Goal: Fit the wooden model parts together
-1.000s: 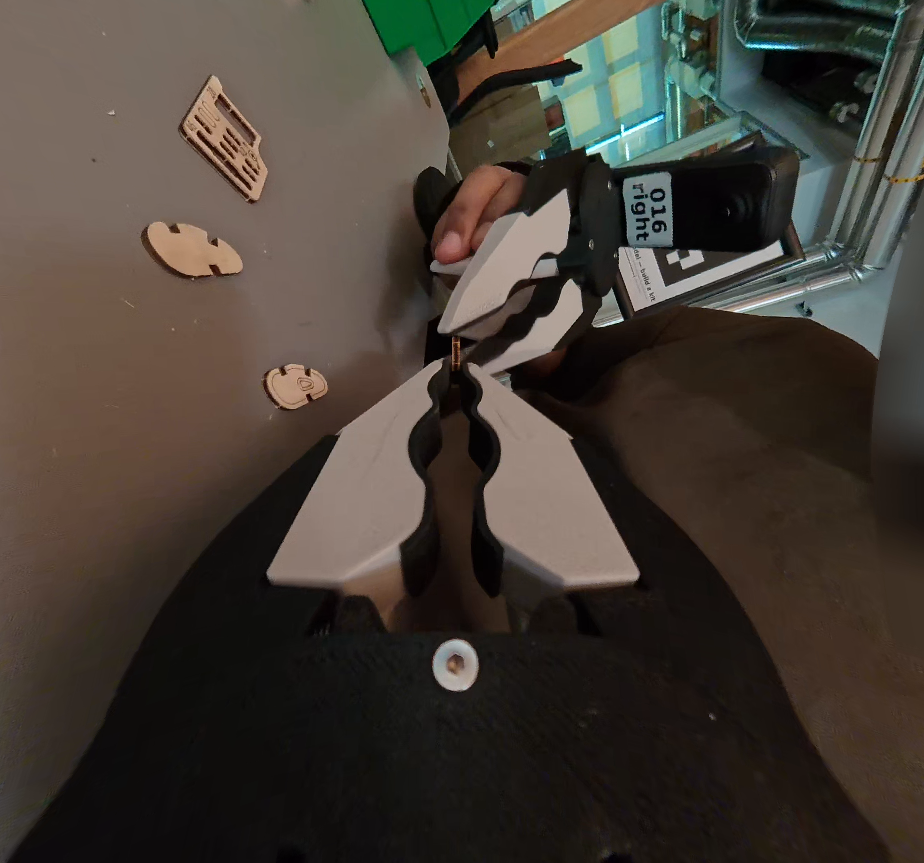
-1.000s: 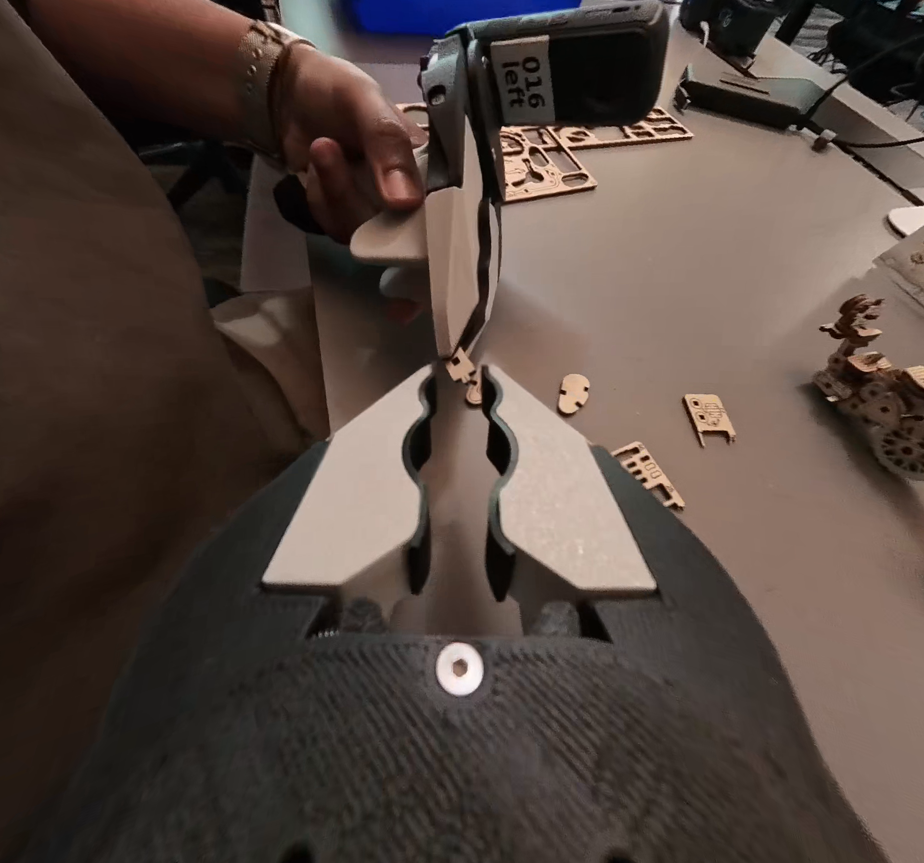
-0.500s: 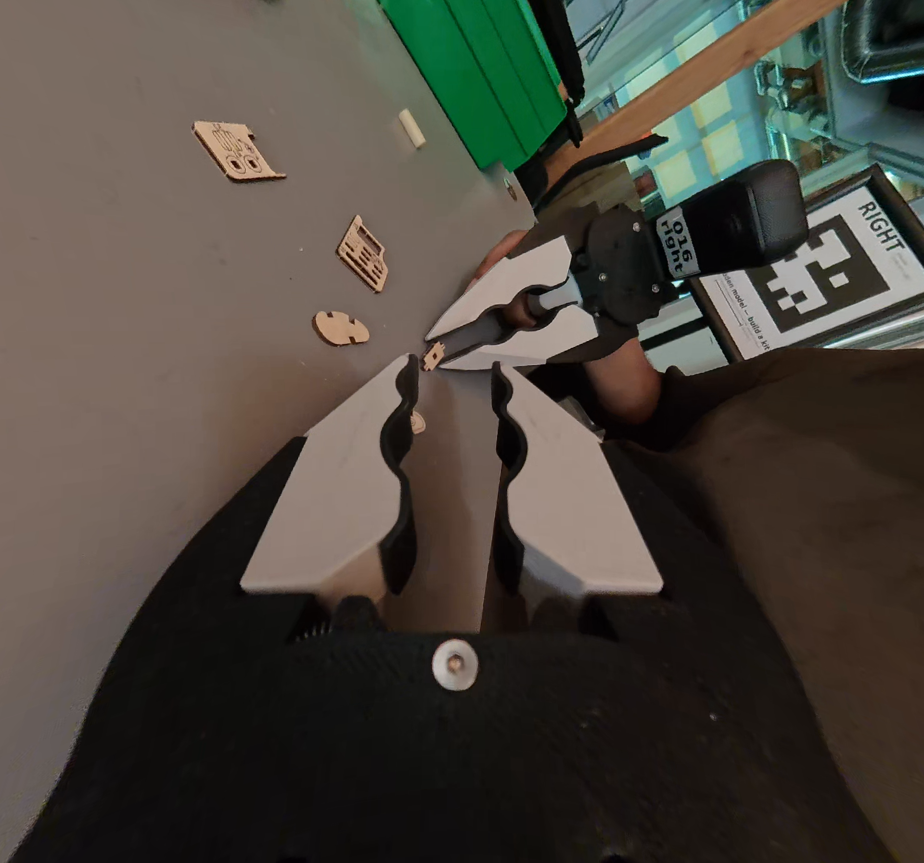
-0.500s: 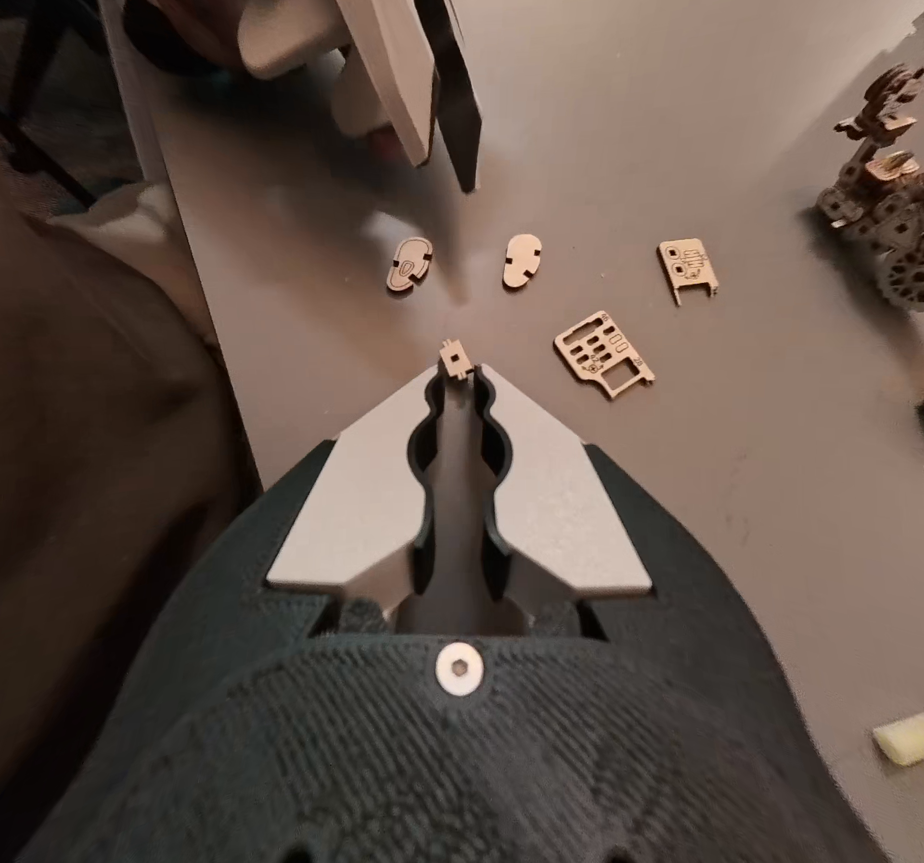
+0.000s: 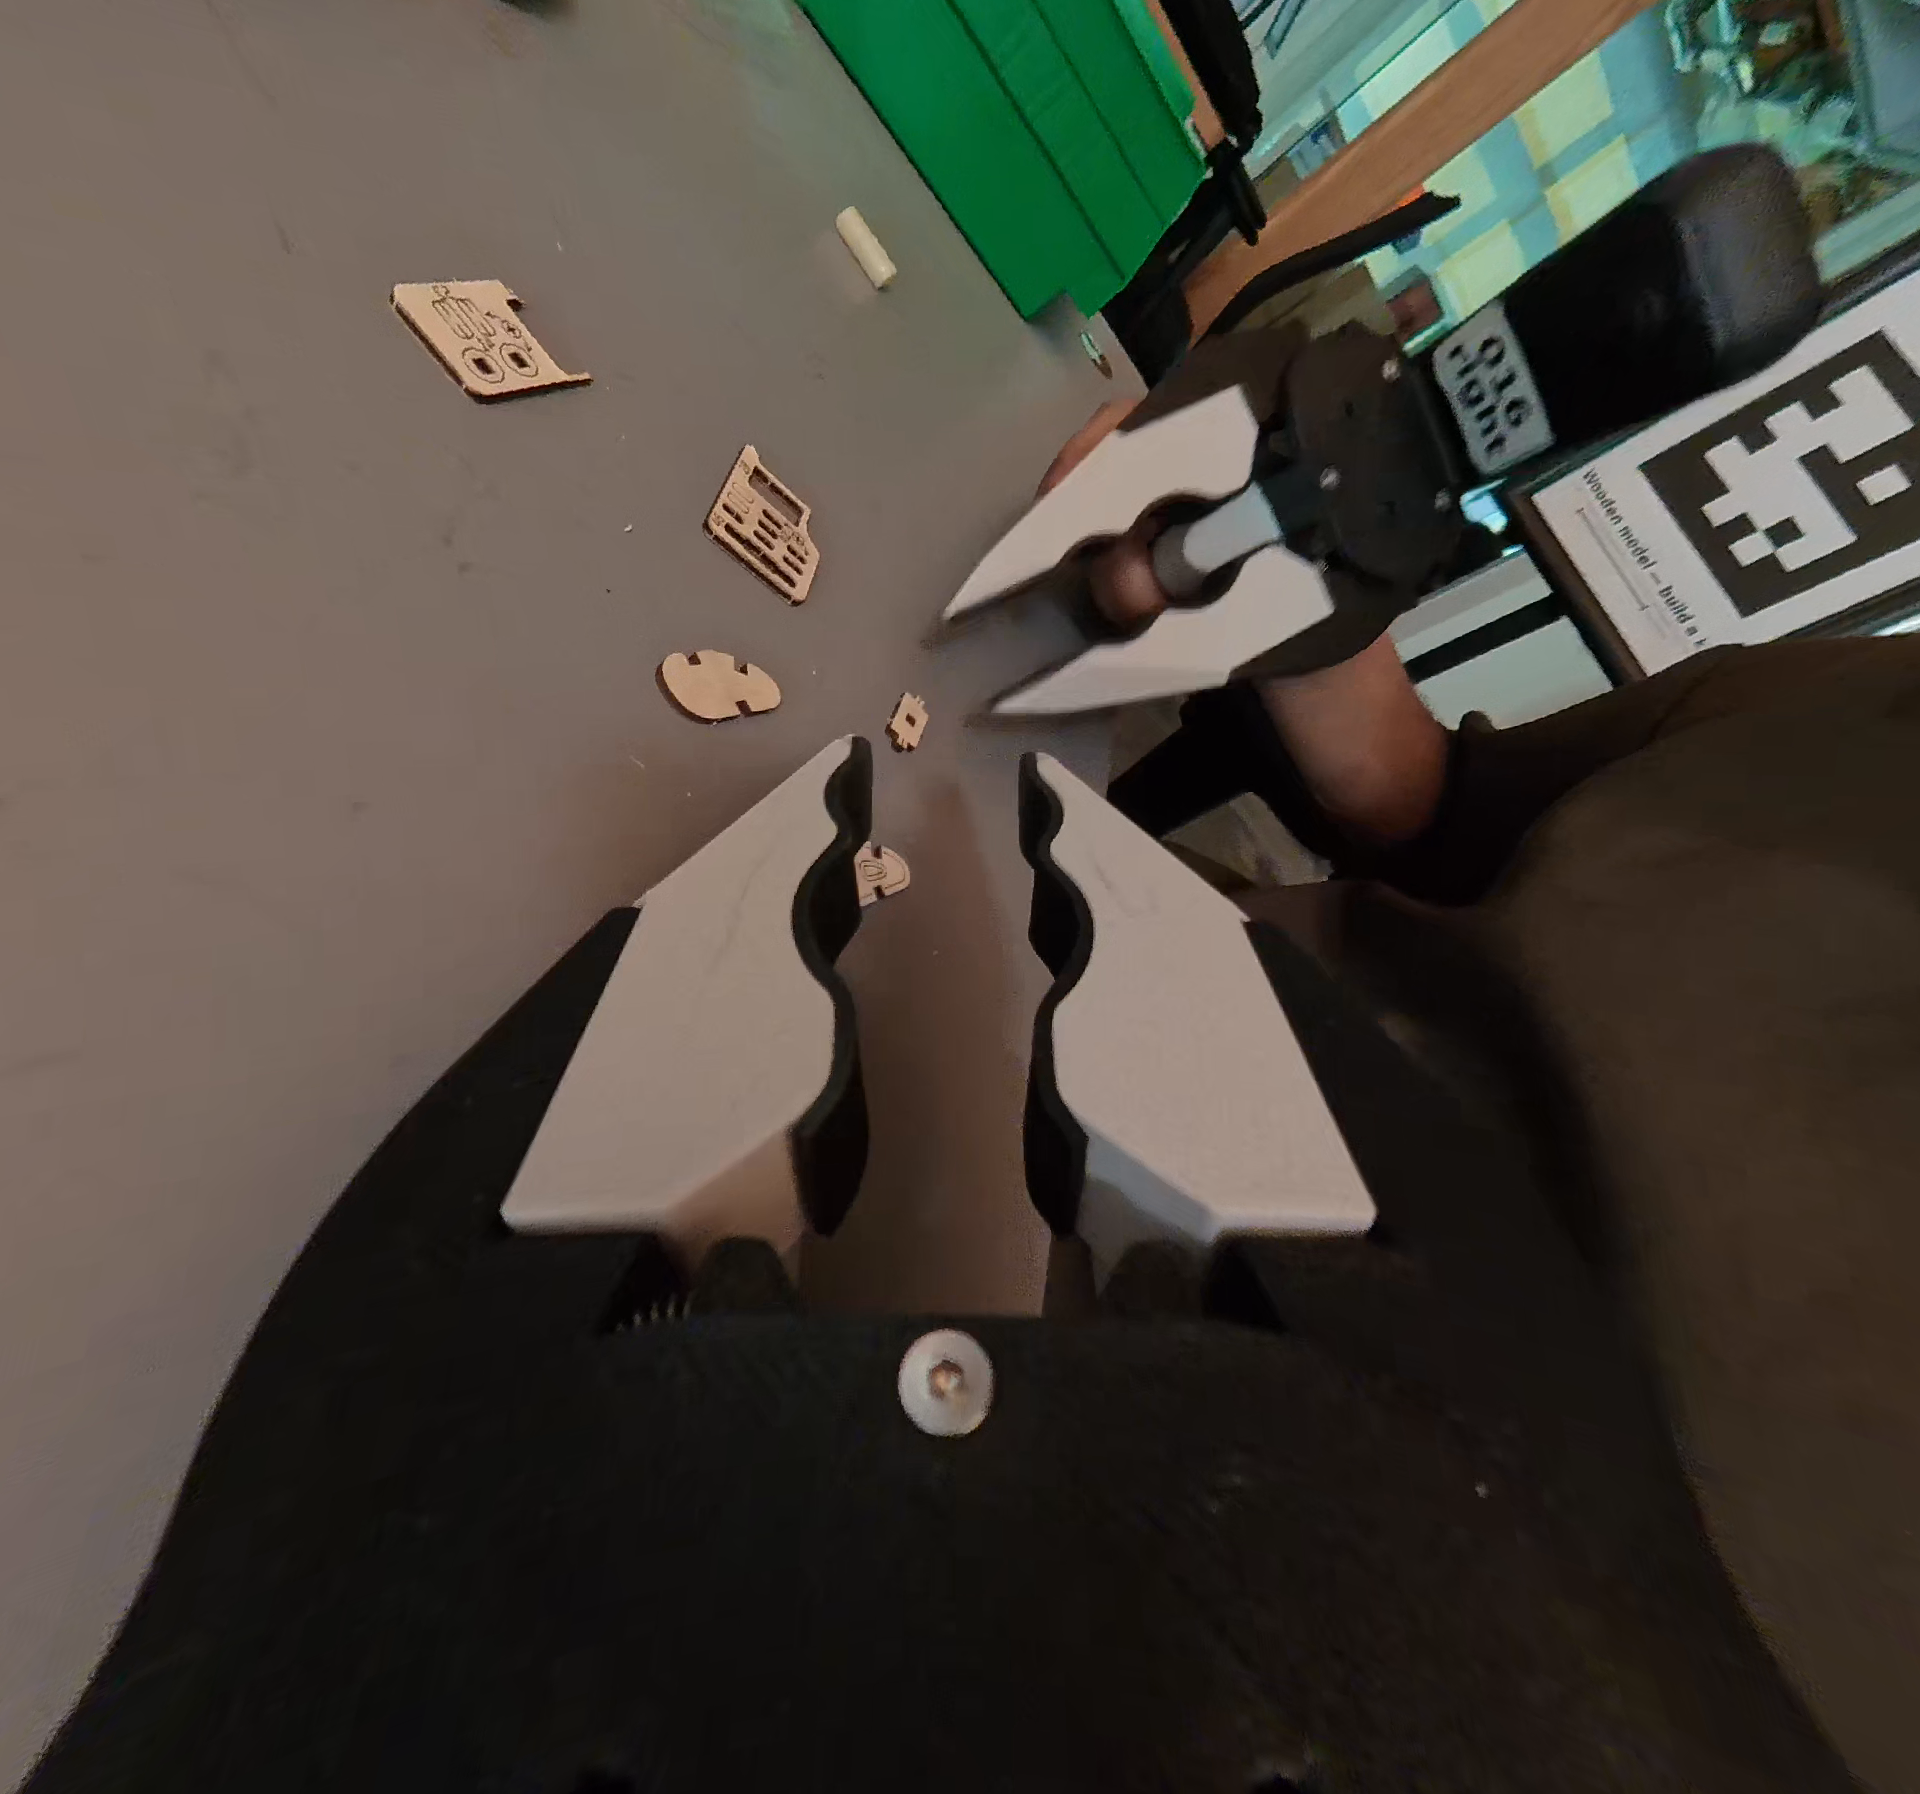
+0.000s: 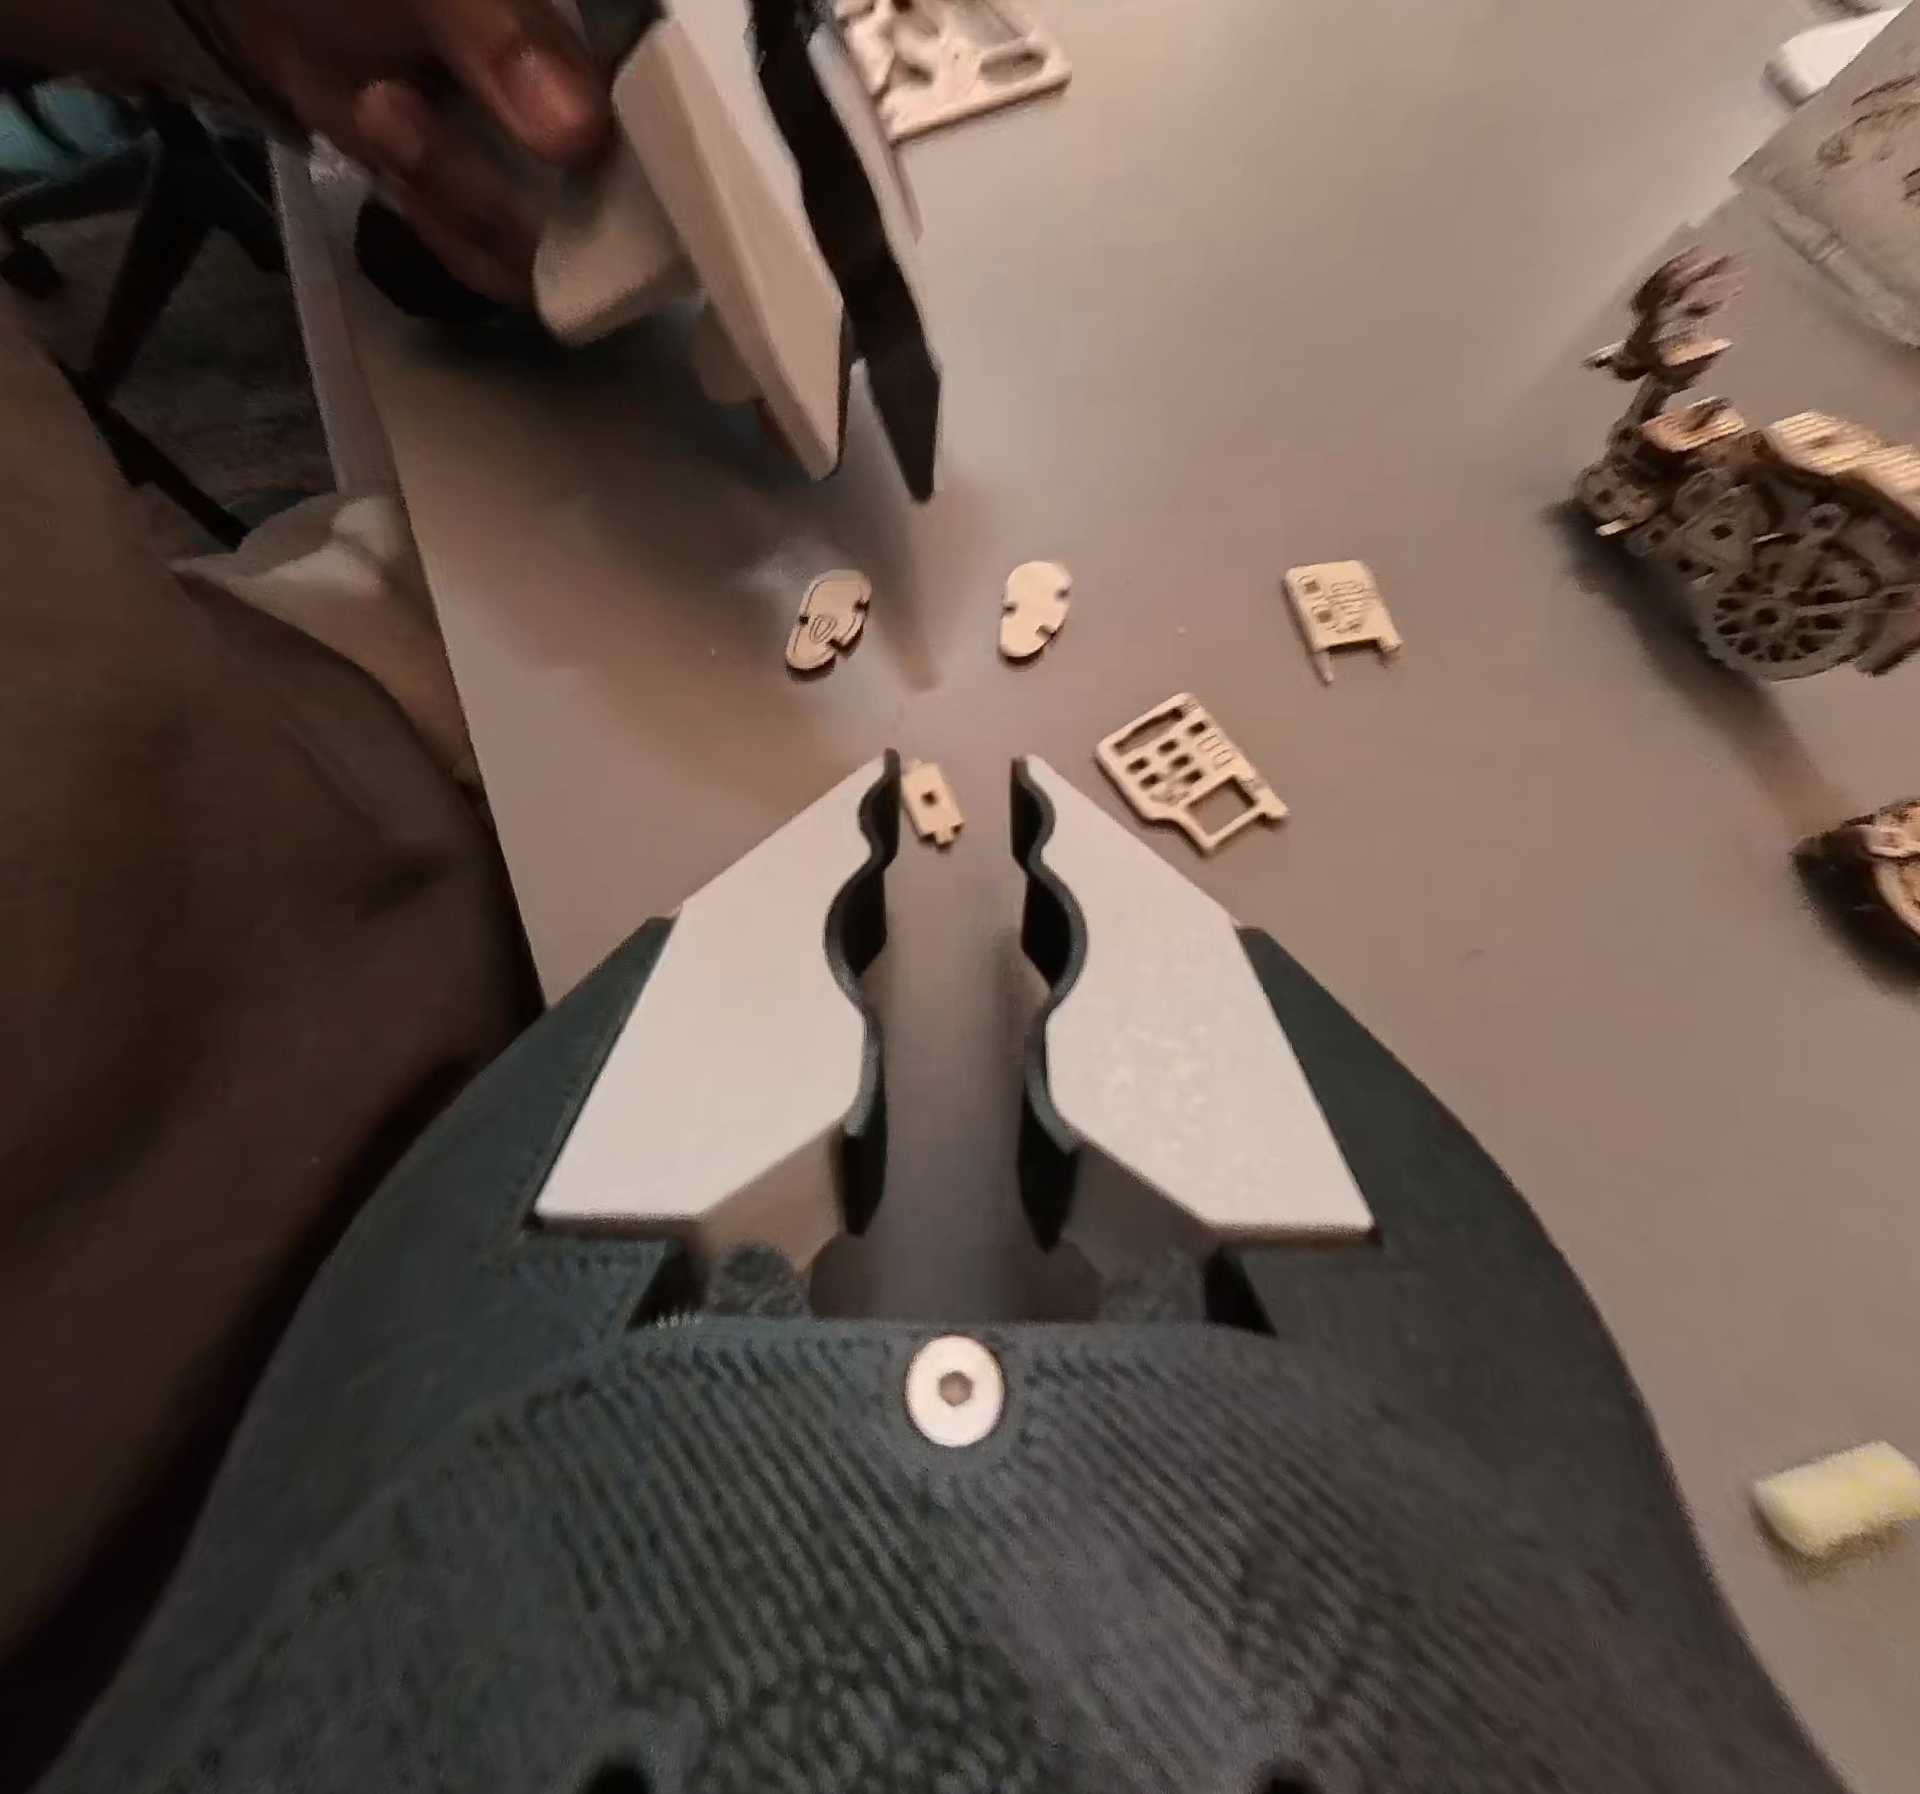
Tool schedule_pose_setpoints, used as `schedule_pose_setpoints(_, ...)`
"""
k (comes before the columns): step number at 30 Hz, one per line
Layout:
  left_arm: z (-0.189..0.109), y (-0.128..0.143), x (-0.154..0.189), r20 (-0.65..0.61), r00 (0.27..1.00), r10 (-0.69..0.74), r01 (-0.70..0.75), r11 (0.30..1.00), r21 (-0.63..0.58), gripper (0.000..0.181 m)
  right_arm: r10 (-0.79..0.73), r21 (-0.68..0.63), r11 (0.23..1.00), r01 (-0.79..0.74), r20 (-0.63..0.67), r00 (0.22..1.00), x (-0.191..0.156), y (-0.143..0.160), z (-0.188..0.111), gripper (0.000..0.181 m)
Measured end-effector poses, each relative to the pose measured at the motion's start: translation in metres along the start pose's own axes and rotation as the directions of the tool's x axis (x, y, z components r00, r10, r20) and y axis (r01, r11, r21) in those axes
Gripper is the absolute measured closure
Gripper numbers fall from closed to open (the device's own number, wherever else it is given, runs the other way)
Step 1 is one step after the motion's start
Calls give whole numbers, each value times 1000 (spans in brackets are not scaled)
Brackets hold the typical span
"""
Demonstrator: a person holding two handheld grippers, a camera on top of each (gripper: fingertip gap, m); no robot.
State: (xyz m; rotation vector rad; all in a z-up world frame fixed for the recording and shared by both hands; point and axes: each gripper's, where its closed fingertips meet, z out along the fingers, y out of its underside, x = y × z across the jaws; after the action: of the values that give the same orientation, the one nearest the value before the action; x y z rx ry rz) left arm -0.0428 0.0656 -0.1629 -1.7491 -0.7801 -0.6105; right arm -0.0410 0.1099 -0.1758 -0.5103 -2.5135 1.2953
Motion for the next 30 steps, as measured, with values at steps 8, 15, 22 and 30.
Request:
schedule_pose_setpoints(8, 3, 8, -6, 91, 988, 126, -121, 991, -58, 154, 318, 268, 920, -288, -78, 945, 54, -26, -36, 163)
schedule_pose_setpoints(15, 4, 9, -7, 103, 986, 133, -126, 989, -73, 152, 310, 228, 932, -282, -95, 946, 51, -20, -27, 163)
schedule_pose_setpoints(22, 4, 11, -9, 145, 975, 168, -154, 983, -98, 143, 309, 195, 938, -287, -96, 946, 47, -14, -18, 165)
schedule_pose_setpoints(30, 5, 24, -9, 259, 889, 379, -314, 913, -259, 137, 369, 226, 911, -345, -71, 927, 53, -14, -22, 165)
